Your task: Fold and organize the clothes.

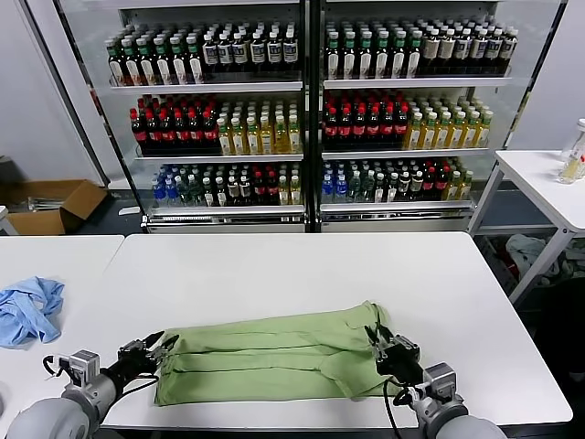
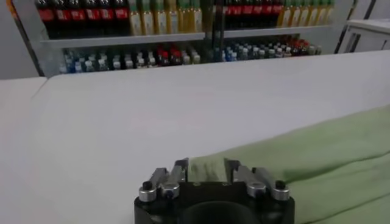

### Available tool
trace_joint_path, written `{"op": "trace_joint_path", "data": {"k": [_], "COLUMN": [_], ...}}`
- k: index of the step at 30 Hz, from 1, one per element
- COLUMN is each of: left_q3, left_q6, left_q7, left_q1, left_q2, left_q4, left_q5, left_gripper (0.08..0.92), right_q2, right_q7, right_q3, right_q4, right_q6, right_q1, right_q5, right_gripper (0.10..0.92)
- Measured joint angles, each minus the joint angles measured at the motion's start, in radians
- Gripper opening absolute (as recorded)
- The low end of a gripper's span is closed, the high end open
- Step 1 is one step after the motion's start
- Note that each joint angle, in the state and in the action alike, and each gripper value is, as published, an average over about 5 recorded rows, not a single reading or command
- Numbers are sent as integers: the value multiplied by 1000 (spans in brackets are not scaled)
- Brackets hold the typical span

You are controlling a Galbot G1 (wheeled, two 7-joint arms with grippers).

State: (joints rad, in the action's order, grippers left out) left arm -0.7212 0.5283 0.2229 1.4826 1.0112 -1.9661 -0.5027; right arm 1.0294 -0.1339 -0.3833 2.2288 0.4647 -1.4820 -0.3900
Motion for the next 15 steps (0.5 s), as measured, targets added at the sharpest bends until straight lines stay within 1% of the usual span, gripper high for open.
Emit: {"op": "trace_joint_path", "data": {"k": [1, 10, 12, 15], "left_q3": [4, 77, 92, 112], "left_q6": [-2, -4, -2, -1], "left_q7": [-19, -247, -291, -346], "left_q1": [4, 39, 45, 48], "left_q2": [6, 88, 106, 131], "left_q4": [-11, -64, -70, -74], "left_q5": [0, 10, 14, 18], "left_gripper": [519, 770, 801, 817], "right_q2": [2, 11, 13, 16], "right_q7": [-1, -7, -7, -9], "right_q3": [-6, -33, -34, -34], "right_q4": [6, 37, 39, 41], "right_q6": [0, -7, -8, -8], "right_q1": [-5, -48, -51, -55], "right_q5": [3, 33, 38, 44], "right_gripper": [448, 717, 772, 814]}}
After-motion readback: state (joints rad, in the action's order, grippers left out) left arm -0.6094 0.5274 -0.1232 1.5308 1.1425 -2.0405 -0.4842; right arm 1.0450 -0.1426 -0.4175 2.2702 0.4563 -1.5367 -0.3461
